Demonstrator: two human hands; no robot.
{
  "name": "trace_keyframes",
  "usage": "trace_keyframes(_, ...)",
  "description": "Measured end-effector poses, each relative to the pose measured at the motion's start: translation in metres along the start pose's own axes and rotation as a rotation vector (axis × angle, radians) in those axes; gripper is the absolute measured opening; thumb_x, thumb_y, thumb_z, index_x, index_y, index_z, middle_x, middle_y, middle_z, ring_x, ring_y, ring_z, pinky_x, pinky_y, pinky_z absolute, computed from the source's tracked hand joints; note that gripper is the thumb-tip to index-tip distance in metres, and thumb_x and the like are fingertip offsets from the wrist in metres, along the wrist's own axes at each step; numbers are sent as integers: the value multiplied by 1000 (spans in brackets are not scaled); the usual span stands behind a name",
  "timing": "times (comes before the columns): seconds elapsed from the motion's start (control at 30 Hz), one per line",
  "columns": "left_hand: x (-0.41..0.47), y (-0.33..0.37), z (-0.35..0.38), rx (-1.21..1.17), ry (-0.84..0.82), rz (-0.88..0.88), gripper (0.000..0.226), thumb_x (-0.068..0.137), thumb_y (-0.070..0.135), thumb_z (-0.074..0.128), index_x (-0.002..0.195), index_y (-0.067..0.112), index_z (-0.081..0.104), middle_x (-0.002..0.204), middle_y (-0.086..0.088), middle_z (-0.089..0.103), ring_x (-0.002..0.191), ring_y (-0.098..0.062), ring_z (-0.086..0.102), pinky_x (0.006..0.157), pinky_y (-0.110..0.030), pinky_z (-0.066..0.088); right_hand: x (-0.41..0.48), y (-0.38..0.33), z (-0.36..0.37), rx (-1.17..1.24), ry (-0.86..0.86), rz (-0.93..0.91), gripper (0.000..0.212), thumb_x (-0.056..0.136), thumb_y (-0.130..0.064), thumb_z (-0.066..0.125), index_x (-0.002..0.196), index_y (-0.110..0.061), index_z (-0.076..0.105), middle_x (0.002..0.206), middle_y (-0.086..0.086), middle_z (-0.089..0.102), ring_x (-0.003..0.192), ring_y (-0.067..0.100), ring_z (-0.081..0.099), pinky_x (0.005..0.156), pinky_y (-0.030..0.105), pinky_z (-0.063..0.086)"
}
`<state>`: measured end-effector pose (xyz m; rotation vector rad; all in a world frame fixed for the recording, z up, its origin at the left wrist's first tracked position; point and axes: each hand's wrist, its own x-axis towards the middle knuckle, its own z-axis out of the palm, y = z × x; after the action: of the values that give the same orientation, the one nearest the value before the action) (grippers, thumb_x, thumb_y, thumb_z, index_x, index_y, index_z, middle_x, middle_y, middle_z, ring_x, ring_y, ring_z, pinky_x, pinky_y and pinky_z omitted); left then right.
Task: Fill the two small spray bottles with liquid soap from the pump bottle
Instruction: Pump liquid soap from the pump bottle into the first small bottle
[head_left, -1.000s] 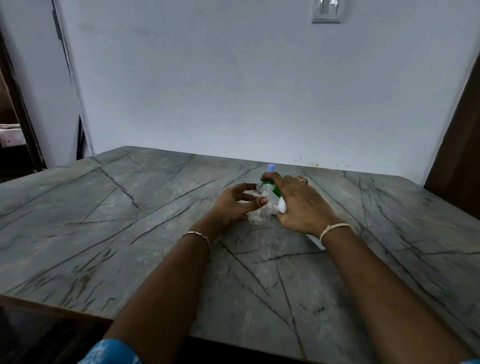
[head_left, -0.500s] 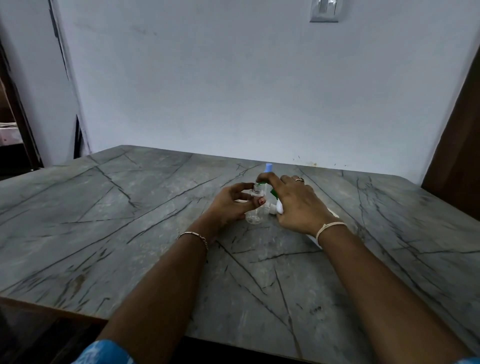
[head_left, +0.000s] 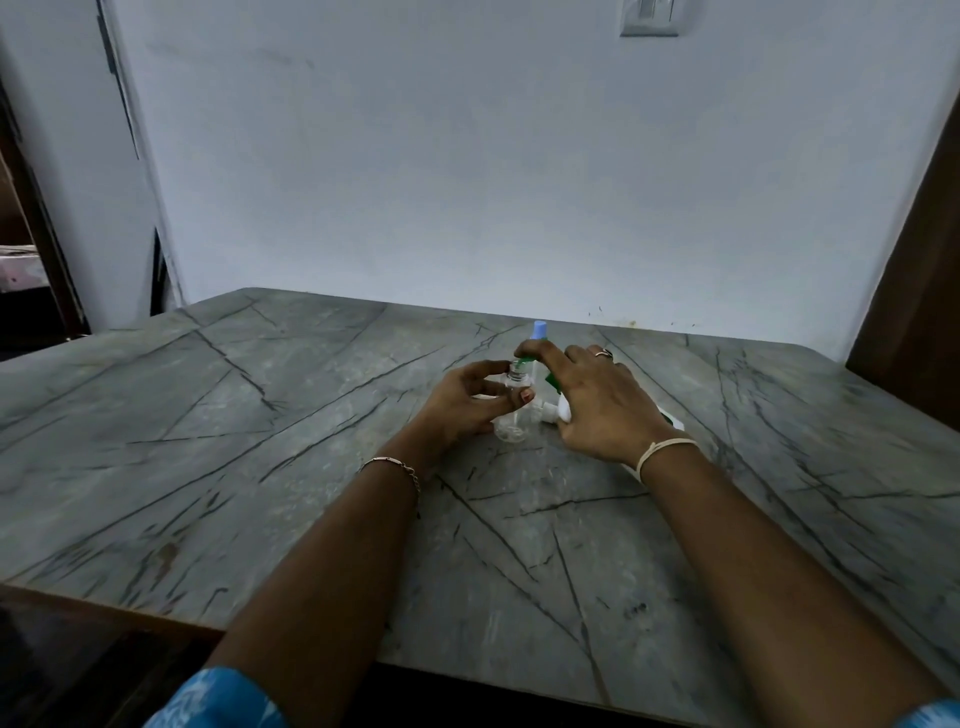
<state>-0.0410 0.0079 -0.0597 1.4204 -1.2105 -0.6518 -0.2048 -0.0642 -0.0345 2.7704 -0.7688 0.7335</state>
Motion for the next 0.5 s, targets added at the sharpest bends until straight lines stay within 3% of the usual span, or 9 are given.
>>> trace_keyframes(0.2, 3, -1, 0, 17, 25, -15, 57, 78, 38, 74, 130, 25, 54, 111, -4, 67, 100, -17, 66, 81, -36, 58, 3, -2, 2, -2, 14, 18, 78, 73, -14, 65, 135, -36, 24, 100, 3, 51, 99, 26, 47, 82, 41, 45)
trace_keyframes(0.5, 4, -1, -1, 7, 13, -42, 57, 81, 35, 72, 133, 23, 51, 112, -2, 66, 95, -13, 66, 76, -30, 56, 0, 0, 2, -27, -2, 8, 83, 74, -21, 67, 140, -39, 19, 98, 4, 51, 98, 26, 47, 82, 42, 45)
